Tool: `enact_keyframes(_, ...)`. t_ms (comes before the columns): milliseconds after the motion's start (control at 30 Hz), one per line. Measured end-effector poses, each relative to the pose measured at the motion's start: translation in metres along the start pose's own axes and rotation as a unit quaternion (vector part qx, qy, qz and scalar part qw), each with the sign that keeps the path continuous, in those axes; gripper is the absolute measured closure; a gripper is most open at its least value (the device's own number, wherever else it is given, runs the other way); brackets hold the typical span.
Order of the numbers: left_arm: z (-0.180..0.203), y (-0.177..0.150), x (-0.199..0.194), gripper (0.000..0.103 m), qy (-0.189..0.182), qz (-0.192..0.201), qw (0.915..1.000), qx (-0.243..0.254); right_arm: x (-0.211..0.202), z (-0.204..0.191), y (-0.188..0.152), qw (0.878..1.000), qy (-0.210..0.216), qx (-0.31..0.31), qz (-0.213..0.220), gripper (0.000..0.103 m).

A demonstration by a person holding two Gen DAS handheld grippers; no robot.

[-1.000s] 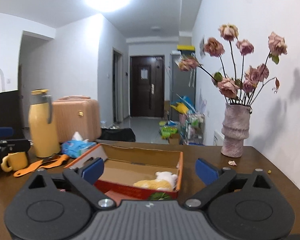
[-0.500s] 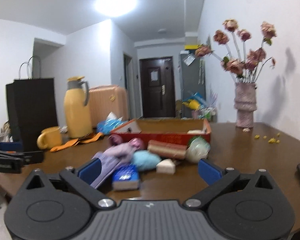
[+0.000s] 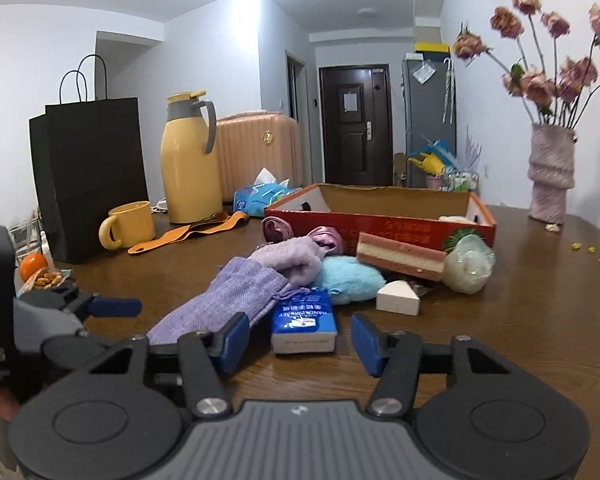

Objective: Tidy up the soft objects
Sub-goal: 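Lower the right gripper onto the lavender pouch and grasp it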

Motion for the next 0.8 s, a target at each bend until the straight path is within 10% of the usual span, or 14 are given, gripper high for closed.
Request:
enact_keyframes(200,-0.075,-0.025,-0.008,0.001,0.064,-0.025,0.9964,-0.05,0.03,-0.012,0.012,1.0,0.025,-0.004,-0.01,0.047)
enact_keyframes(400,-0.108,-0.019,-0.01,0.001,-0.033,0.008,0.9838,-0.176,0.079,-0.043,0.019,0.994,0.089,0.035,-0.047,0.047)
enact_keyframes(600,-0.109,-0.017,0.018,0.052,-0.104,-0.017,0.9688,-0.225,0.131,-0.052,0.007,0.994,0.051,0.051,-0.086,0.052)
enact_keyframes(667,-0.102,-0.016,0.019,0.073,-0.116,-0.021,0.968,-0.221,0.135,-0.05,0.002,0.992,0.054,0.065,-0.096,0.062)
enact_keyframes(733,-0.096,-0.017,0.015,0.079,-0.118,-0.019,0.9697,-0.213,0.136,-0.053,-0.005,0.99,0.053,0.06,-0.114,0.096)
enact_keyframes(800,-0.087,-0.019,0.007,0.08,-0.129,-0.024,0.9692,-0.208,0.128,-0.057,-0.012,0.989,0.055,0.045,-0.13,0.1)
Point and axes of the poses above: each gripper's, at about its wrist camera, not at the fingertips, and x roughly the way its jaws point, z to its right, y to its top, the point moved 9 cm from there along x, roughly the way its jaws point, and after that the axes turned 10 degrees about x, right-handed, at the moved point
